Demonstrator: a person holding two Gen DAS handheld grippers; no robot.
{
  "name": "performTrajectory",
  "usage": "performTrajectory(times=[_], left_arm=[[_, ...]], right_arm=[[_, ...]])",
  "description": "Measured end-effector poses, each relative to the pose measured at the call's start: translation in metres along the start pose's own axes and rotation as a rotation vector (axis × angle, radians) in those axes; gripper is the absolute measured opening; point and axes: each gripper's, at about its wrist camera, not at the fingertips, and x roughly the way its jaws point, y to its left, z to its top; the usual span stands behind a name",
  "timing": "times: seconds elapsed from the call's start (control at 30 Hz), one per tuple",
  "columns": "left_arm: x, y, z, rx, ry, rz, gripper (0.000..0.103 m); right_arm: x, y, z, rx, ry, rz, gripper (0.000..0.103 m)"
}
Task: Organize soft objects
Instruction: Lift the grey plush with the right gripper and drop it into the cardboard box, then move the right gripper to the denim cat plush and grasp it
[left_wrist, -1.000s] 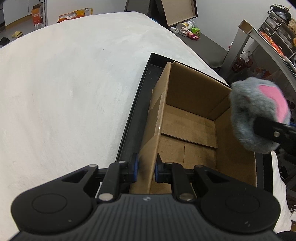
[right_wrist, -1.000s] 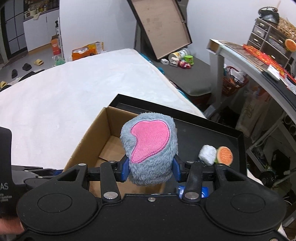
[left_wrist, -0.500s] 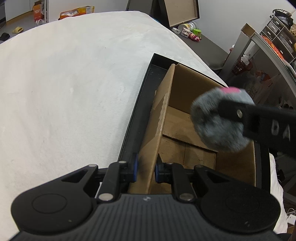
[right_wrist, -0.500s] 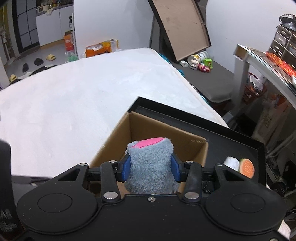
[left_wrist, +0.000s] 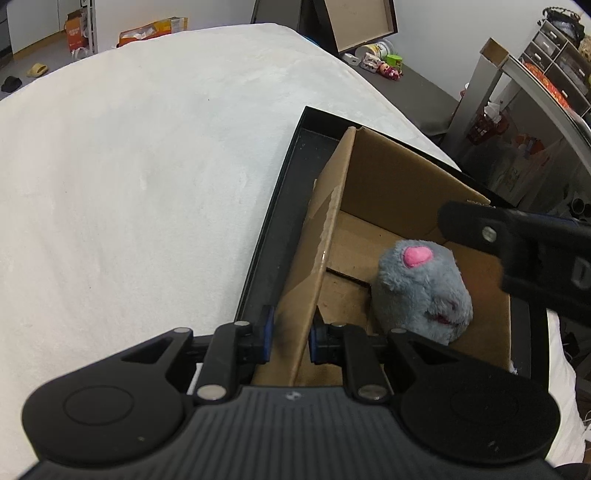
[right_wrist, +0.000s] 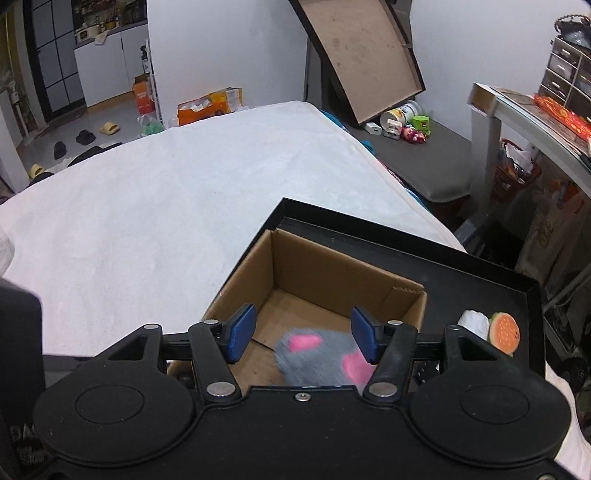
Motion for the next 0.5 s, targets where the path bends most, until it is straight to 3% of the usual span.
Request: performTrajectory(times=[0.17,0.37,0.5], left_arm=[[-0.002,-0.006,-0.001,0.029,0.008,0.029,0.019],[-0.003,-0.014,-0.002,0.063,0.018,0.08,0.044],[-0.006,-0.022,-0.002,0.088,0.008,0.117,0.055]], right_arm=[[-0.013,-0.013,-0.009,0.015,-0.006,-0.006,0.062],[-0.028,-0.037,-0.023,0.07,0.001,-0.017,0.075],[-0.039,-0.058,-0.036,0.118,0.009,-0.03,0.084]])
